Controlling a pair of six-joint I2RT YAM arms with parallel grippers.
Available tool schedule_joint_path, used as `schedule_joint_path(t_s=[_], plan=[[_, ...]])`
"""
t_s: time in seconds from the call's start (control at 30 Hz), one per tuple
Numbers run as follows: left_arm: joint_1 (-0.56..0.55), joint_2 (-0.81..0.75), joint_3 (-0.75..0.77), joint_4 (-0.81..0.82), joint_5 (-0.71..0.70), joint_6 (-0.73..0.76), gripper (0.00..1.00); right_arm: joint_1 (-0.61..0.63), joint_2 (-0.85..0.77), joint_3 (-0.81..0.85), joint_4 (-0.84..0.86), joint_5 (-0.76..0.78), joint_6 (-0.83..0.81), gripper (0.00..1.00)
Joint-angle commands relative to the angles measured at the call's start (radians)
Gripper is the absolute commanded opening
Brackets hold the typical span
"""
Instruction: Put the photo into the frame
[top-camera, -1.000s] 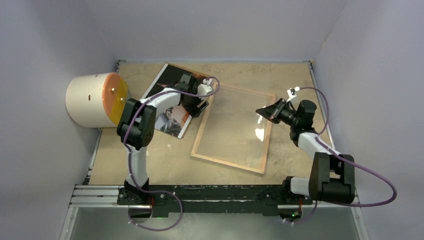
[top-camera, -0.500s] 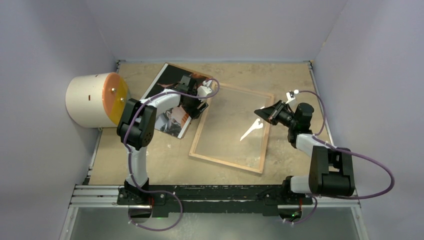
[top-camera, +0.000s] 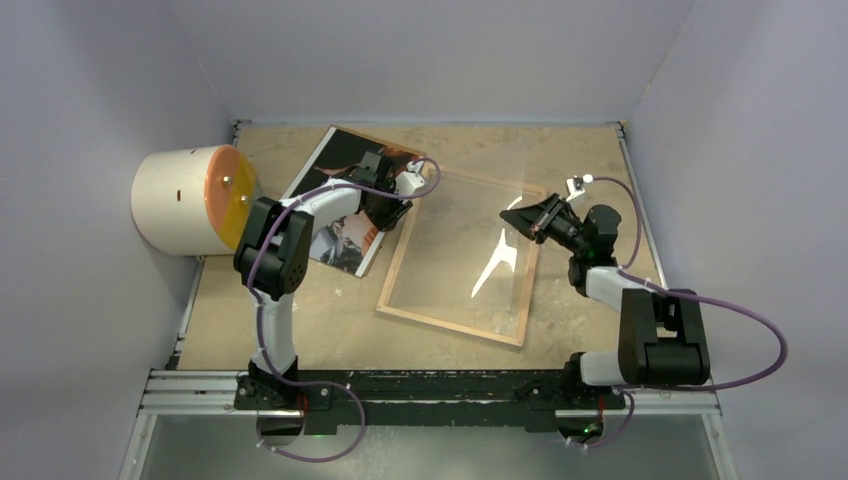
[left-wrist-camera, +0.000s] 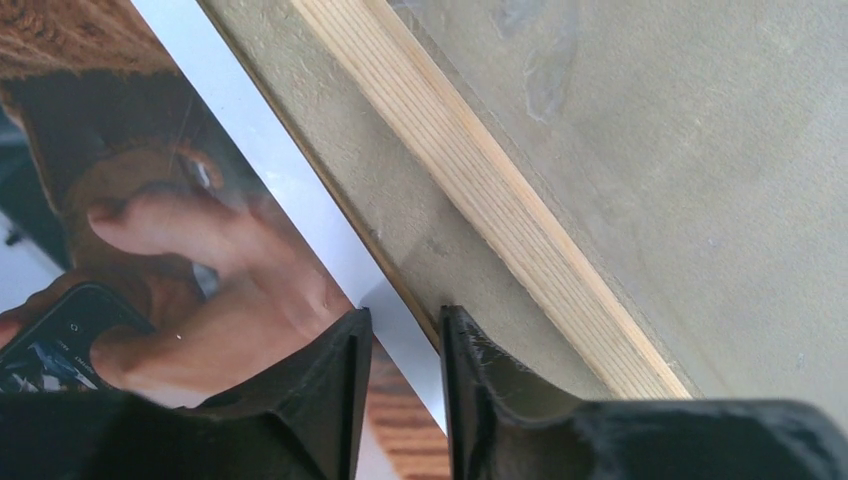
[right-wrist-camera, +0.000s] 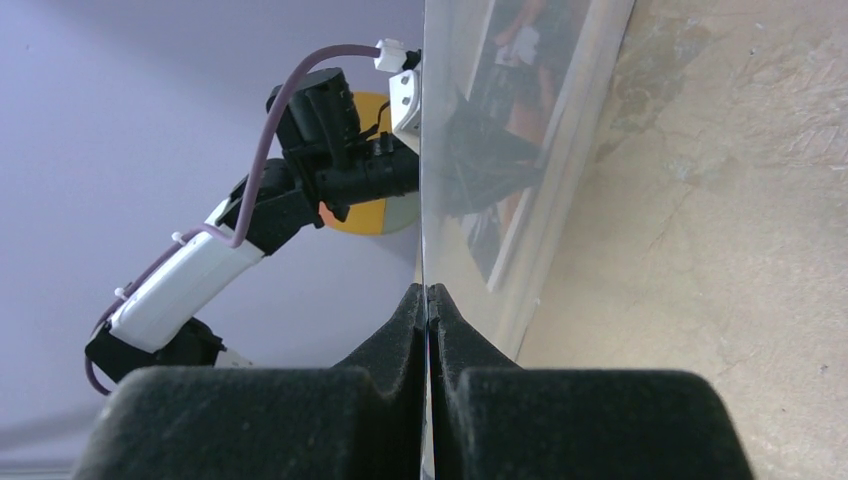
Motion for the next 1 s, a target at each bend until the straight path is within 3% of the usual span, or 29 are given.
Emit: schedule_joint_path(t_s=[0.0,0.27,0.67,0.97], plan=[[-0.002,-0.011,-0.018,-0.046,0.082,-0.011,0.3,0.022,-0.028,0.013,0.07,0.034,0.057,0.0],[0.003,-0.014,-0.018,-0.055,0.092,-0.016,0.15,0.079,-0.034,0.018,0.069,0.083,0.092,0.0],[0.025,0.002,-0.019,-0.075,0.134,-0.044,0.08,0.105,-0.038,0.029,0.129,0.104,0.155,0.0],[0.05,0.011,-0.014,-0.088,0.178,-0.071,0.08,0.148,0.005,0.042,0.194,0.134,0.196,0.0]])
